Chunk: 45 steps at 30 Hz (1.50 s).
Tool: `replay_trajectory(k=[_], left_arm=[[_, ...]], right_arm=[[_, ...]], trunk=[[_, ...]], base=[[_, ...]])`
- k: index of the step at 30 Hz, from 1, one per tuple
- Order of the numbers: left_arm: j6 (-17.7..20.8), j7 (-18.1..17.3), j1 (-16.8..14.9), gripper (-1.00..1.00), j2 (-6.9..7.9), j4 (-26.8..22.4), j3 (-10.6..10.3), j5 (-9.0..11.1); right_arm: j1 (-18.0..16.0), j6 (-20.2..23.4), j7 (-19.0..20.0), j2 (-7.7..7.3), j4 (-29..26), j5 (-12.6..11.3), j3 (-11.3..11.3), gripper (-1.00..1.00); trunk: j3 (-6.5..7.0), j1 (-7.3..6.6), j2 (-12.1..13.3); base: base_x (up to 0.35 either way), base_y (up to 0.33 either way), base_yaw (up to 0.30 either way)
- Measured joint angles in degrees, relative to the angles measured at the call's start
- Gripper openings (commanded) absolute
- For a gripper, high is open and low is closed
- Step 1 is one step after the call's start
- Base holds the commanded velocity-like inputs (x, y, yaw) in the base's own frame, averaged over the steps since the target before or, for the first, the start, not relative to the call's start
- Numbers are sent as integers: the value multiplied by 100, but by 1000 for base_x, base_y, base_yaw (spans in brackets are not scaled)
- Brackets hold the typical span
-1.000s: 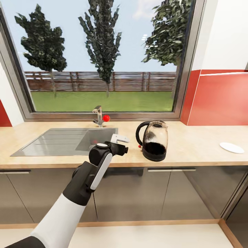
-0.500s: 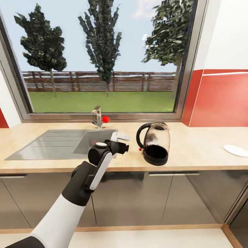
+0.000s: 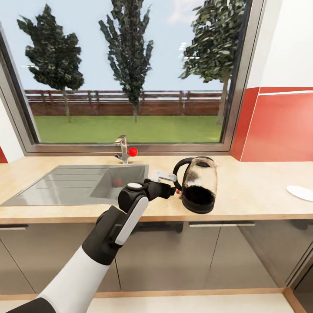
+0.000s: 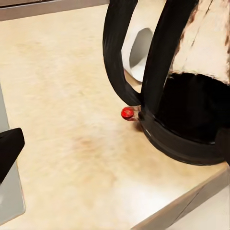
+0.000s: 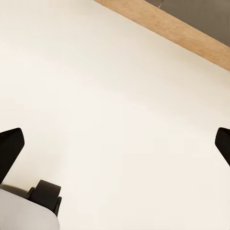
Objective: Set up a coffee station on the kitchen countertop: keep the coffee maker on the countertop, move the bottle of coffee from the kitchen shelf to the counter next to the coffee maker, place a paper coffee filter on top of the coffee maker, put the saucer next to the coffee maker with the coffee cup on the saucer, and place the electric kettle next to the coffee maker.
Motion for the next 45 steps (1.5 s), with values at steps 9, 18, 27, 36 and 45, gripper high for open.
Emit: replay_trajectory(k=[9, 18, 27, 36, 45], left_arm=[[-23, 7, 0, 100, 0, -138, -9, 31], [-30, 7, 0, 100, 0, -179, 15, 31], [-30, 6, 0, 100, 0, -177, 13, 31], [-32, 6, 0, 100, 0, -164, -2, 29], [-196, -1, 0, 100, 0, -169, -18, 31]], right_arm=[[0, 0, -1, 3, 0, 0, 2, 100], [-1, 0, -1, 3, 0, 0, 1, 100], [1, 0, -2, 11, 0, 0, 7, 100], [-1, 0, -1, 5, 3, 0, 5, 100], [-3, 11, -6, -176, 455, -20, 21, 100]], trunk=[[0, 0, 0], [0, 0, 0], [0, -2, 0], [0, -3, 0], [0, 0, 0]], base=[[0, 0, 0], [7, 1, 0], [143, 100, 0], [223, 9, 0], [46, 0, 0]])
